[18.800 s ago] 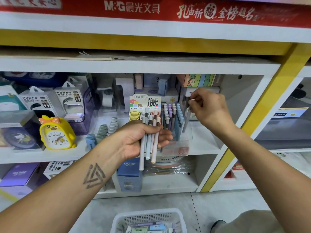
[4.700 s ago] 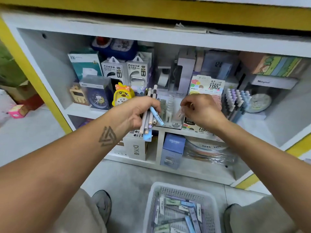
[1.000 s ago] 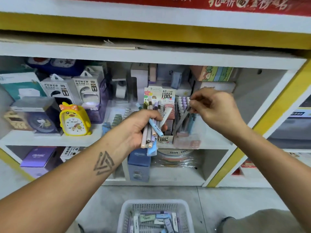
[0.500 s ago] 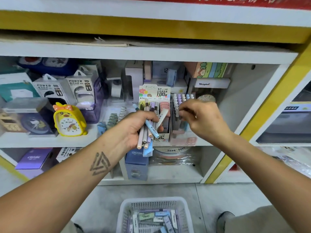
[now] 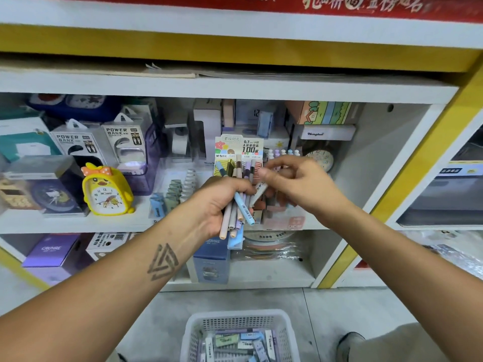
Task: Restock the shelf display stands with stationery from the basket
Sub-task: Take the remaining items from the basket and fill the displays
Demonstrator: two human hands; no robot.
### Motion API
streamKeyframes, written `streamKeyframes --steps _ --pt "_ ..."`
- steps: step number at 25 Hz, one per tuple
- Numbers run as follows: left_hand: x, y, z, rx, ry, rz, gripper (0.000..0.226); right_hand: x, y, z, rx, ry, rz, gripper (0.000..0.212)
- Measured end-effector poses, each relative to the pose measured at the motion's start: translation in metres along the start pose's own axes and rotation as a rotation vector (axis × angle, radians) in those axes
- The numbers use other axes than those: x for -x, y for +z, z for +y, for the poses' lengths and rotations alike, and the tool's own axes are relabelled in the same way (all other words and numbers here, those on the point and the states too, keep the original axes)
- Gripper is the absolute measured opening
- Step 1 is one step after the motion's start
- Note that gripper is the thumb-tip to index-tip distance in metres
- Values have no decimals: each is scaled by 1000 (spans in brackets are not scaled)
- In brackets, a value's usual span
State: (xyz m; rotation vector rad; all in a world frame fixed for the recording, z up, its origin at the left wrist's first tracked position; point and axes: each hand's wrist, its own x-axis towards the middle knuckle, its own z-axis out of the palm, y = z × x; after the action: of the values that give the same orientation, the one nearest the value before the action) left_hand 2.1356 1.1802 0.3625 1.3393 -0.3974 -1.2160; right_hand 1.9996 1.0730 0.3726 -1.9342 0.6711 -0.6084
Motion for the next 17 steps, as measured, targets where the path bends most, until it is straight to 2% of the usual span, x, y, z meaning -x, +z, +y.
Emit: streamKeyframes --steps 2,6,11,17 --pt "1 1 2 14 6 -2 11 -2 2 1 -101 71 -5 13" --pt "-1 -12 10 113 -15 44 14 -3 -13 -2 -213 44 63 9" --pt "4 -25 16 90 -6 49 9 2 2 -3 -44 14 -104 13" --pt "8 -37 21 116 36 70 7 -7 28 -14 -47 -6 -203 48"
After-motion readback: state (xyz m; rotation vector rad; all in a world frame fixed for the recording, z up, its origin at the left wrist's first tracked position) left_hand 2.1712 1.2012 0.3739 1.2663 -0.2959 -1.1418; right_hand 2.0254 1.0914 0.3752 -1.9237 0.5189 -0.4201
